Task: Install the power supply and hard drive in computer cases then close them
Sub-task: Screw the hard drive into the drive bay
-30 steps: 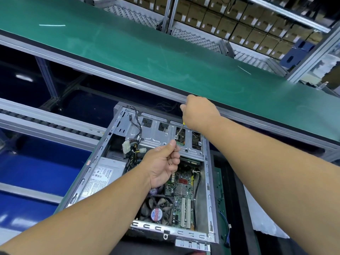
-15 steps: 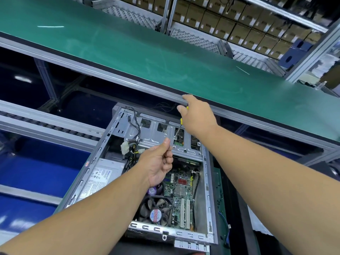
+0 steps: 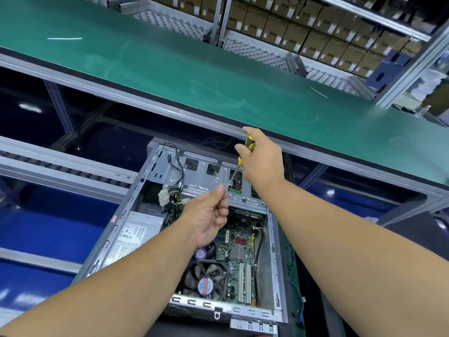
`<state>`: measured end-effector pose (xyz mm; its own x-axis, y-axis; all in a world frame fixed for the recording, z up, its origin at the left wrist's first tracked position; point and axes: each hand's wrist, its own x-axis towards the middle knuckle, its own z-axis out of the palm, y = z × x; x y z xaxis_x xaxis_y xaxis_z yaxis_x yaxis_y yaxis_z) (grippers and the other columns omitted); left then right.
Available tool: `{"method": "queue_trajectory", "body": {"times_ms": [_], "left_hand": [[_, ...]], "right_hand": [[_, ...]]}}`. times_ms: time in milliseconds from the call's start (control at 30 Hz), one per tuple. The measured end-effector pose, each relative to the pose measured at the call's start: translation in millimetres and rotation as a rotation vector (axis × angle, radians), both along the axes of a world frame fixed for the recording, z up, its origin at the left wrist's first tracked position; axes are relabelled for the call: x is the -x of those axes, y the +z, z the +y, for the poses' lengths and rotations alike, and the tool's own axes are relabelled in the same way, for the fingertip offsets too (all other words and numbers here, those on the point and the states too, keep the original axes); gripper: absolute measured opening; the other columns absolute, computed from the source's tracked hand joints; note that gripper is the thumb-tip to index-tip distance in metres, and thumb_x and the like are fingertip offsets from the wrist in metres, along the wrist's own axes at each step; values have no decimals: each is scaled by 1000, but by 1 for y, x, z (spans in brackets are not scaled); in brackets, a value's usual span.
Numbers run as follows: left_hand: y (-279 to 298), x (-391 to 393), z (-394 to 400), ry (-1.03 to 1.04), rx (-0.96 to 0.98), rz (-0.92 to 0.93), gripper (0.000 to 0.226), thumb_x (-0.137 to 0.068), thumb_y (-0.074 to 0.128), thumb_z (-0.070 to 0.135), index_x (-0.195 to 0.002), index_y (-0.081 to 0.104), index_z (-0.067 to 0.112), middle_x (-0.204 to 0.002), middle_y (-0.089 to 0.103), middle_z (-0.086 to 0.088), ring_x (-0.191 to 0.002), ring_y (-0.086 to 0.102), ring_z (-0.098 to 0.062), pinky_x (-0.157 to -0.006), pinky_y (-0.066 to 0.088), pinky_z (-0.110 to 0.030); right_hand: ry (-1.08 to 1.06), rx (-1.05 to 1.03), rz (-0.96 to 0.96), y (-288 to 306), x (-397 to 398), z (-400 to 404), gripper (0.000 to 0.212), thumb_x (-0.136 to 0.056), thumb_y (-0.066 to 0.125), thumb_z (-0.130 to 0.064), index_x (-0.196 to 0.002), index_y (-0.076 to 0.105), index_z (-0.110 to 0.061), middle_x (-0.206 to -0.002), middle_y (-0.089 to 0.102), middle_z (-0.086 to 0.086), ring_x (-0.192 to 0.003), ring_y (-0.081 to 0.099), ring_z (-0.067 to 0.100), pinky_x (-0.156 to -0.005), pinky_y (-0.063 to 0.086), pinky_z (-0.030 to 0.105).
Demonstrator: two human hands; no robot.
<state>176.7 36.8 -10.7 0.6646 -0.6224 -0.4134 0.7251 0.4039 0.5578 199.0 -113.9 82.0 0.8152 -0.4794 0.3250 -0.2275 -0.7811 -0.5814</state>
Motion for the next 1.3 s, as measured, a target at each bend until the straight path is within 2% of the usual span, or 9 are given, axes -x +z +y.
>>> {"method": "queue_trajectory", "body": {"times_ms": [67, 133, 267, 333, 433, 567, 733, 1200, 1300], "left_hand": [[0, -1, 1, -4, -4, -1, 26, -77, 80, 34, -84, 68, 12, -67, 58, -1, -52, 48, -9, -39, 34, -17], [0, -1, 1, -8, 10, -2, 26, -79, 80, 33, -87, 67, 11, -68, 59, -1, -53, 48, -9, -39, 35, -17], [0, 1, 0, -3, 20, -10, 23, -84, 75, 26, -94, 67, 7, -71, 63, -3, -54, 51, -8, -41, 38, -16], [-1, 1, 0, -1, 5, -16, 18, -89, 72, 23, -96, 68, 6, -72, 65, -3, -55, 52, -8, -42, 39, -16], [-3, 1, 1, 1, -3, -15, 16, -92, 71, 23, -95, 69, 7, -72, 65, -3, -55, 53, -8, -43, 40, -17], [-3, 1, 2, 21, -2, 6, 26, -80, 78, 34, -85, 70, 10, -67, 61, -2, -52, 51, -9, -39, 37, -18], [-2, 0, 0, 35, 2, 64, 30, -78, 80, 36, -86, 70, 9, -67, 60, -2, -51, 50, -9, -39, 37, -18], [-3, 1, -4, -5, 146, 154, 26, -81, 78, 26, -93, 65, 7, -72, 59, -3, -52, 49, -8, -40, 37, -17], [0, 0, -1, -27, 122, 120, 37, -80, 78, 37, -97, 67, 5, -71, 60, -3, -52, 50, -8, -40, 37, -17]], "right_hand": [[44, -38, 16, -3, 5, -3, 49, -104, 57, -33, -150, 44, -42, -86, 59, -14, -78, 60, 10, -65, 49, 27], [133, -95, 50, -2, 10, -5, 52, -105, 53, -26, -152, 39, -45, -99, 63, -12, -84, 63, 9, -67, 50, 23], [78, -45, 37, 2, 8, -2, 35, -101, 62, -23, -132, 59, -39, -96, 63, -10, -87, 66, 18, -73, 56, 33], [42, -84, 24, 2, 6, 4, 29, -100, 64, -23, -125, 60, -37, -92, 60, -14, -87, 65, 19, -74, 58, 35], [22, -118, -4, 2, 13, 7, 26, -102, 61, -23, -125, 58, -34, -93, 61, -11, -88, 66, 19, -72, 52, 31], [39, -371, -209, 8, 40, 5, 27, -98, 61, -20, -120, 59, -38, -88, 73, -1, -81, 74, 14, -74, 61, 31], [87, -632, -341, 2, 81, 5, 31, -95, 61, -15, -119, 61, -34, -96, 72, 11, -88, 76, 22, -73, 64, 38], [118, -599, -390, 0, 101, 11, 34, -100, 62, -11, -120, 60, -39, -105, 68, 18, -92, 76, 20, -77, 64, 37], [142, -597, -391, 0, 101, 10, 31, -98, 65, -15, -118, 63, -37, -102, 70, 14, -92, 76, 21, -76, 64, 37]]}}
